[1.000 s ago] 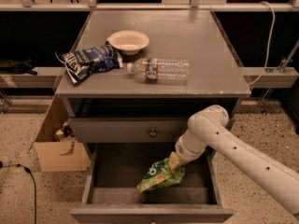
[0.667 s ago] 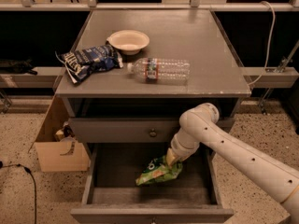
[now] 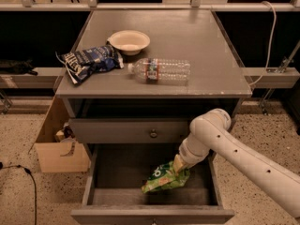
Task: Place green rice chip bag into middle drawer
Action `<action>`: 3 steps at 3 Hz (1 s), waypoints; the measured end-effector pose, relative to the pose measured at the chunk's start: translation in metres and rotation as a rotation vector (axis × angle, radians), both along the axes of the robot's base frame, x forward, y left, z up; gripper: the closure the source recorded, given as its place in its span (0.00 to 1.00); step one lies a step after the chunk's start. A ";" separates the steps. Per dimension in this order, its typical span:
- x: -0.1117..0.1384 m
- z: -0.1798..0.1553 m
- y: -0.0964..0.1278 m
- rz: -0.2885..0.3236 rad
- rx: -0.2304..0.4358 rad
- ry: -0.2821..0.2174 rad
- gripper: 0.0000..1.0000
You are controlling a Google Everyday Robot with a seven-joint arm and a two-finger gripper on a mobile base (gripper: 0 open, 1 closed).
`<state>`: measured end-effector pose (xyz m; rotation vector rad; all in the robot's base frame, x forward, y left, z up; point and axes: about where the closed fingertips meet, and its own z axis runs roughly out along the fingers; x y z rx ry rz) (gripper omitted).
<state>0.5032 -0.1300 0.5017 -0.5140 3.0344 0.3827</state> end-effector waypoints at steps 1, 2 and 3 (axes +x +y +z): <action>0.000 0.000 -0.001 -0.002 0.000 0.000 1.00; 0.000 0.000 -0.001 -0.002 0.000 0.000 0.77; 0.000 0.000 -0.001 -0.002 0.000 0.000 0.52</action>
Offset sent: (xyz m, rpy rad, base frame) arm -0.0005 -0.0008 -0.0002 0.0003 0.0001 -0.0015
